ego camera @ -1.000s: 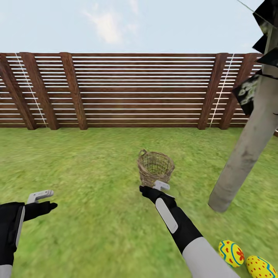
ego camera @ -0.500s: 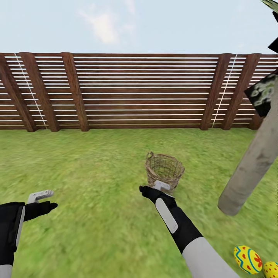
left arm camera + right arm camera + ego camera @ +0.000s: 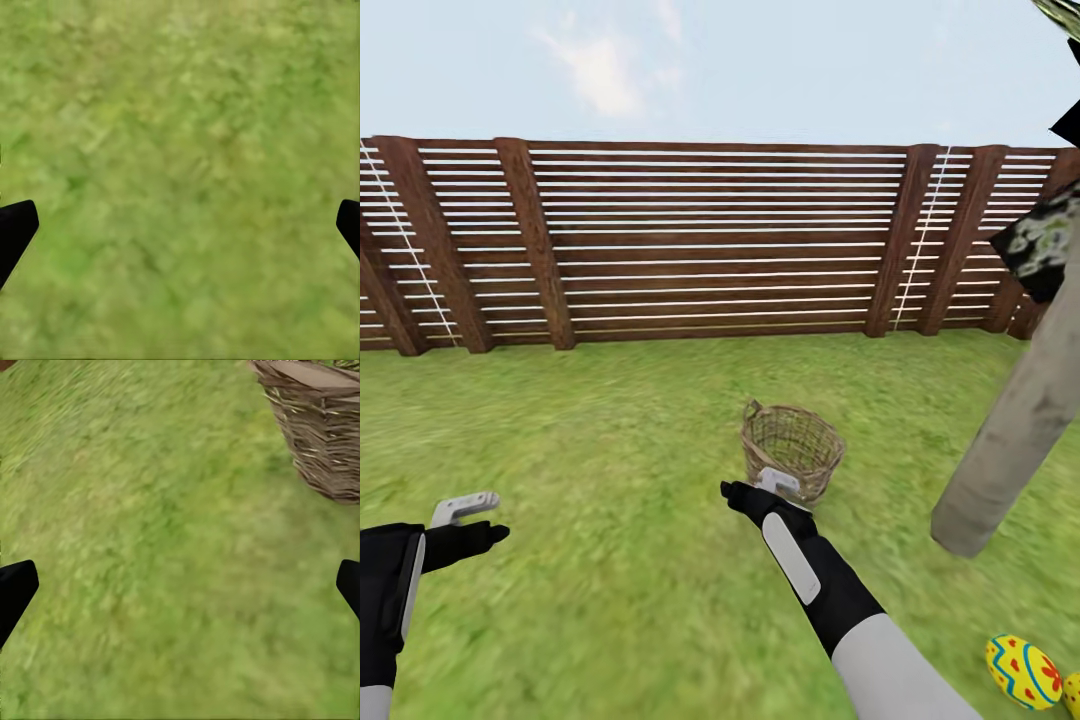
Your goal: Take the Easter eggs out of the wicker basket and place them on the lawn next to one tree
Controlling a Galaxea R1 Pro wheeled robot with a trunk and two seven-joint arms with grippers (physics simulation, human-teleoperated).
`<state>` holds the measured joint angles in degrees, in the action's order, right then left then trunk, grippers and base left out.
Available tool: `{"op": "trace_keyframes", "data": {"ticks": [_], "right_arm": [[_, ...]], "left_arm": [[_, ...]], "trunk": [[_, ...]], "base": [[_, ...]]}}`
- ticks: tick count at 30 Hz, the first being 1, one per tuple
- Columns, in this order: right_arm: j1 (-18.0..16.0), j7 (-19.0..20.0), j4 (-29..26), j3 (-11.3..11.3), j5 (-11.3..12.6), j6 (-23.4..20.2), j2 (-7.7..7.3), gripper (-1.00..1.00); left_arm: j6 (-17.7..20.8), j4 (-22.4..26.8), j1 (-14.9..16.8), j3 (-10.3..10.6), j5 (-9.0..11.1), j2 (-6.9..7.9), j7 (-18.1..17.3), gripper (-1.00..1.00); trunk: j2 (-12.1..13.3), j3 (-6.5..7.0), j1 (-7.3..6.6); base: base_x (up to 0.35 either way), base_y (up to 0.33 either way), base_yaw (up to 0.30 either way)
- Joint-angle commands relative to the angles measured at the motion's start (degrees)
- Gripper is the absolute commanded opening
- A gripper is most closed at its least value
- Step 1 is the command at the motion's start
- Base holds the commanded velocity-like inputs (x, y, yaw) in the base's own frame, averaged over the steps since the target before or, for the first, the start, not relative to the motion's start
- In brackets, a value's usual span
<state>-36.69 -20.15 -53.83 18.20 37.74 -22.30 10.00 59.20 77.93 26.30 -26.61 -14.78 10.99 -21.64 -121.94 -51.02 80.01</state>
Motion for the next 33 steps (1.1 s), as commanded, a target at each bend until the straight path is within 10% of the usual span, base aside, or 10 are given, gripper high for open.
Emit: {"op": "trace_keyframes", "data": {"ticks": [1, 33], "right_arm": [[0.0, -0.5, -0.1, 0.1, 0.4, -0.1, 0.0, 1.0], [0.0, -0.5, 0.0, 0.1, 0.5, -0.2, 0.0, 1.0]], "left_arm": [[0.1, 0.0, 0.0, -0.1, -0.6, 0.0, -0.6, 1.0], [0.4, 0.2, 0.1, -0.4, -0.5, 0.08, -0.7, 1.0]], "trunk": [[0.0, -0.06, 0.01], [0.0, 0.33, 0.01]], "base": [[0.216, 0.19, -0.003], [0.158, 0.098, -0.207]]}}
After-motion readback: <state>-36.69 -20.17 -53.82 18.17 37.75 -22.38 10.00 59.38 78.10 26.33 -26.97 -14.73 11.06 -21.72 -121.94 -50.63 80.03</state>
